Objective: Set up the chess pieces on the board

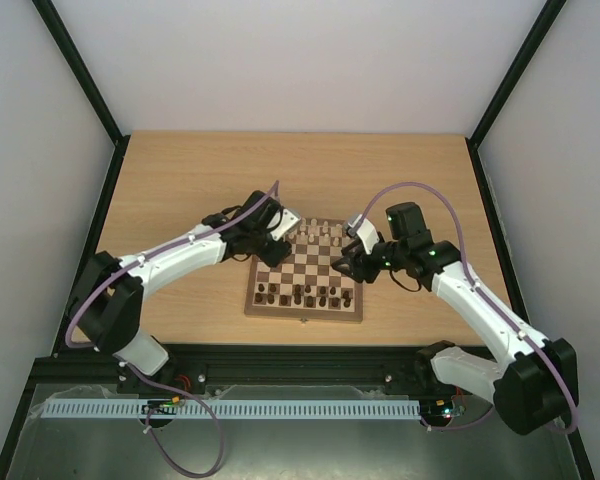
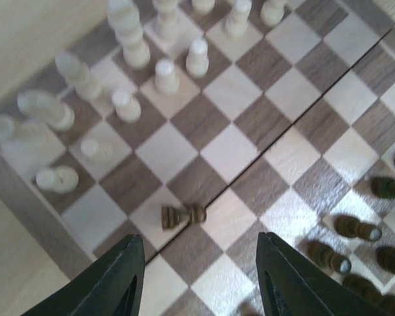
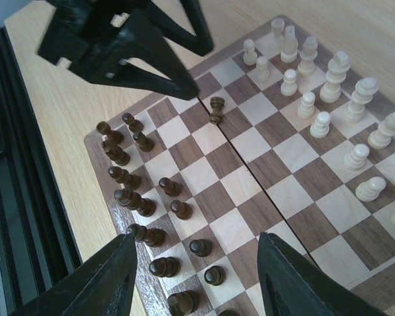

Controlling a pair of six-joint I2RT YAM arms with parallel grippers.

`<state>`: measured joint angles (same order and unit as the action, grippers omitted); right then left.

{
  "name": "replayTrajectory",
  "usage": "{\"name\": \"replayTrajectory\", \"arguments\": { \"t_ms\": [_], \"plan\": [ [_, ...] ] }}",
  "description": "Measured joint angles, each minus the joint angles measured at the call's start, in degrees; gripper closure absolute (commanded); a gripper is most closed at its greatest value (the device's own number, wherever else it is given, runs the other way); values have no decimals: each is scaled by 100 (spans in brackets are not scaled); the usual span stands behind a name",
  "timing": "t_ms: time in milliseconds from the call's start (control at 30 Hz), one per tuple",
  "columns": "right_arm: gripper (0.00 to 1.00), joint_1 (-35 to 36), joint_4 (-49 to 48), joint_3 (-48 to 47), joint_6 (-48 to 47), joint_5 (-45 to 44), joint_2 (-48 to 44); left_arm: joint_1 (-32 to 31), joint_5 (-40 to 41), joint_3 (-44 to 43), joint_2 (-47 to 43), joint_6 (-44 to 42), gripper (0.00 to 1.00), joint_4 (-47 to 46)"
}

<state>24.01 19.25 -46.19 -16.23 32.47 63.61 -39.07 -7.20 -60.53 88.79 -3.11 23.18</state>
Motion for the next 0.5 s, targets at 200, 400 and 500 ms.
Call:
{"name": "replayTrajectory", "arguments": {
  "t_ms": [200, 400, 500],
  "plan": [
    [48, 0, -4, 46, -2, 0, -280, -13, -214, -564, 575, -339, 50, 35],
    [48, 0, -4, 52, -4, -17, -282, 33, -590, -918, 1314, -466, 50, 267],
    [48, 0, -4, 55, -7, -33, -291, 48, -671, -916, 1427, -494, 50, 354]
  ]
}}
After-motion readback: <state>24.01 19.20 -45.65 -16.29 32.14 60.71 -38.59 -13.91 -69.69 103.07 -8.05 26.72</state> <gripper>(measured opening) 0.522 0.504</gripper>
